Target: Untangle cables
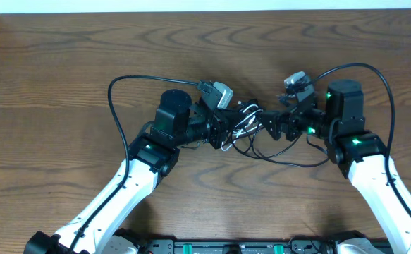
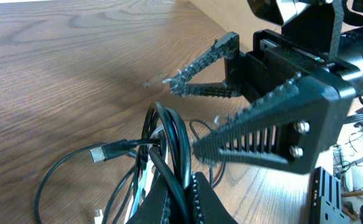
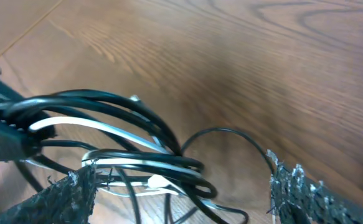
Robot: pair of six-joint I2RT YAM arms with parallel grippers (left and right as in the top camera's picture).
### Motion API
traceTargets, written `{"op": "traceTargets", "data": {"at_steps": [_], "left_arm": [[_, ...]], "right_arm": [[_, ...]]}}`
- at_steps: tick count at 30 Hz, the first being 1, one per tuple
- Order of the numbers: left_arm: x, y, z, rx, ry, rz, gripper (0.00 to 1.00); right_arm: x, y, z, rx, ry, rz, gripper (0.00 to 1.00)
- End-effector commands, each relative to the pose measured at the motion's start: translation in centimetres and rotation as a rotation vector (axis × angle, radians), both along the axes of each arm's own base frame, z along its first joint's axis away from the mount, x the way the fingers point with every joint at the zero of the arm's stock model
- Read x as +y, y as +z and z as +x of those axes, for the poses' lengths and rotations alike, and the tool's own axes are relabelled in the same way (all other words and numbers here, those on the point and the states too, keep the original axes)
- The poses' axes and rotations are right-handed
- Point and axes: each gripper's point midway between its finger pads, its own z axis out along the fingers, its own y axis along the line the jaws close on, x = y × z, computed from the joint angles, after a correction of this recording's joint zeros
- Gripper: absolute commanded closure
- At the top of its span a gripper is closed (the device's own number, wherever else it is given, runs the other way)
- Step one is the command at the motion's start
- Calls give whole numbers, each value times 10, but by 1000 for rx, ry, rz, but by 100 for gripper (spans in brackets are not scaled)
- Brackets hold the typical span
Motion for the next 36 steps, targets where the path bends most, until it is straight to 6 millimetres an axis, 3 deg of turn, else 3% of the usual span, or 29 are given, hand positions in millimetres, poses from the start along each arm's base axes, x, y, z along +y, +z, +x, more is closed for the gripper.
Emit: {"op": "traceTargets", "data": {"at_steps": [1,7,14,20,26,32,36], "left_arm": [[-6,12,-6,-30,-62,-31,92],[-14,21,-21,-23,-161,-81,92],[-19,25,-37,-2,-247,-112,93],[-36,26,-57,-5,-311,-112,92],[-38,21,-47,-23,-241,-80,92],[-29,14,-20,-55,-84,-23,92],[-33,29,-20,-56,-94,-86,92]], "right_arm": [[10,7,-3,-36,48,1,13],[1,4,7,-21,-42,-14,18],[-5,5,13,-1,-108,-3,18],[-4,6,13,-3,-107,2,15],[7,12,5,-17,-22,36,14],[22,21,-8,-77,124,66,14],[24,24,-10,-89,146,76,11]]}}
